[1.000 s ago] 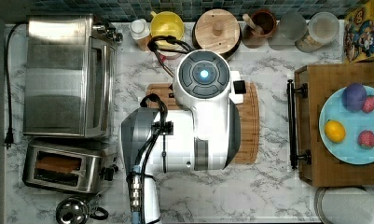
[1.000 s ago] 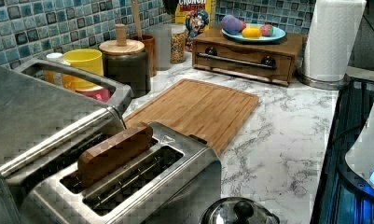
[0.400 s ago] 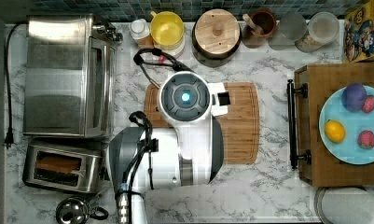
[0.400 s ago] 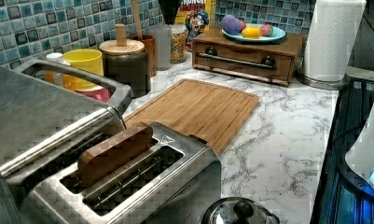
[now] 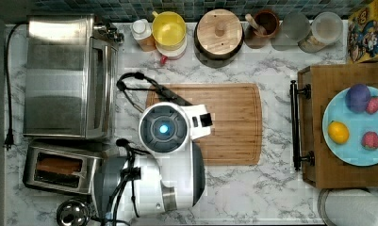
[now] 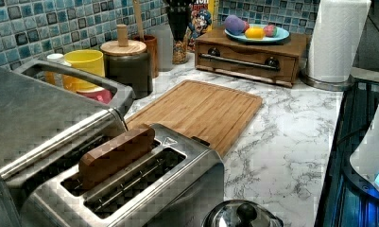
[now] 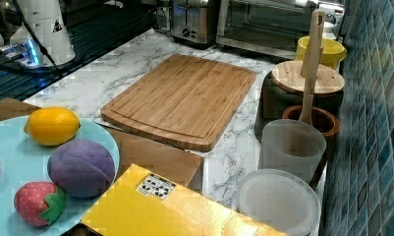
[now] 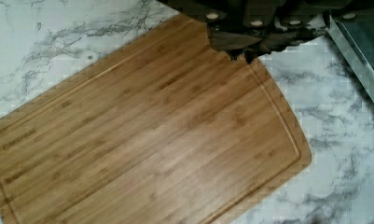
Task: Turn on the toaster.
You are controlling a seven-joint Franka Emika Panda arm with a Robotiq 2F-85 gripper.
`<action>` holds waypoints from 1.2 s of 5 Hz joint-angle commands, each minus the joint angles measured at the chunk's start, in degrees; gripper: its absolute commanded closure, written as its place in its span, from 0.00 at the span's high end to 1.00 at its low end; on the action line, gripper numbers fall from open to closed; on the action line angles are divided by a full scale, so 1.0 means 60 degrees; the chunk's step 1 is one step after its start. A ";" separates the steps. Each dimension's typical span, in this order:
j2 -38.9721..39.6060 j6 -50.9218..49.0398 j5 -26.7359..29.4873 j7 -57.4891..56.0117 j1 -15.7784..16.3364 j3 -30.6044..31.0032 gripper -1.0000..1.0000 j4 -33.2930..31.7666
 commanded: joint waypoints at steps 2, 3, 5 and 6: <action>-0.1968 0.1307 0.1800 -0.0795 0.1291 0.0878 0.00 -0.2453; -0.2052 0.1343 0.2219 -0.0834 0.1402 0.0999 0.00 -0.2649; -0.1845 0.1087 0.2711 -0.0845 0.2018 0.1248 0.00 -0.3024; -0.2288 0.1537 0.3089 -0.1267 0.2414 0.1395 0.00 -0.3504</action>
